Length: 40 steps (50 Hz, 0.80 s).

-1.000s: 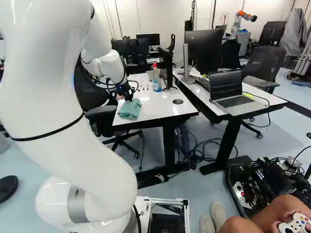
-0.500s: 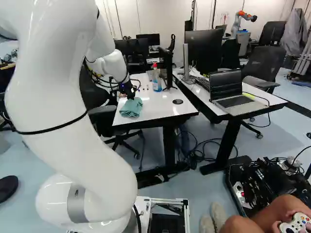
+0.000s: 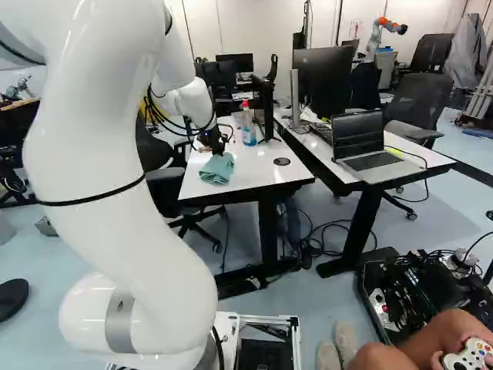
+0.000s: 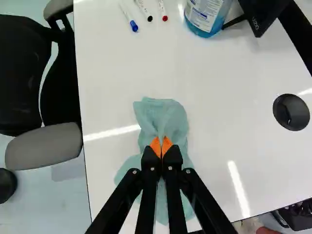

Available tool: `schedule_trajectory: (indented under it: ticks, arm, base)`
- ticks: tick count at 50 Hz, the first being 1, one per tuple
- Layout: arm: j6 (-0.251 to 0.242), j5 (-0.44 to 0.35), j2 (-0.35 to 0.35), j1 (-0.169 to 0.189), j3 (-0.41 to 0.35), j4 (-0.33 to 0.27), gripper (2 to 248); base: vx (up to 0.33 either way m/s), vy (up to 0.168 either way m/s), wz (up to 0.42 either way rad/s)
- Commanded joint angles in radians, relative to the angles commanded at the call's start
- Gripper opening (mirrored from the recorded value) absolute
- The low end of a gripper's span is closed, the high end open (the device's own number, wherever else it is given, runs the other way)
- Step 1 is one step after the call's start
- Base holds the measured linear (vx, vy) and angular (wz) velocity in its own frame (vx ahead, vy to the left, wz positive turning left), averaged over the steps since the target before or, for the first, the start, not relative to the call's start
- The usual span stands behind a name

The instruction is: Clean the table with the green towel

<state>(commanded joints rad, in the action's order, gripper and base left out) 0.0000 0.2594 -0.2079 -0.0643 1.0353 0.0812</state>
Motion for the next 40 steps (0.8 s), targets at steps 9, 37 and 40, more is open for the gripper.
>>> schedule_trajectory:
  ticks: [9, 37, 40]
  arm:
    - [0.000, 0.000, -0.004, 0.029, 0.011, 0.000, 23]
    - [0.000, 0.000, -0.039, 0.119, 0.050, 0.000, 23]
    - [0.000, 0.000, -0.042, 0.128, 0.054, 0.000, 23]
  base:
    - [0.000, 0.000, 0.000]
    - [0.000, 0.000, 0.000]
    - [0.000, 0.000, 0.000]
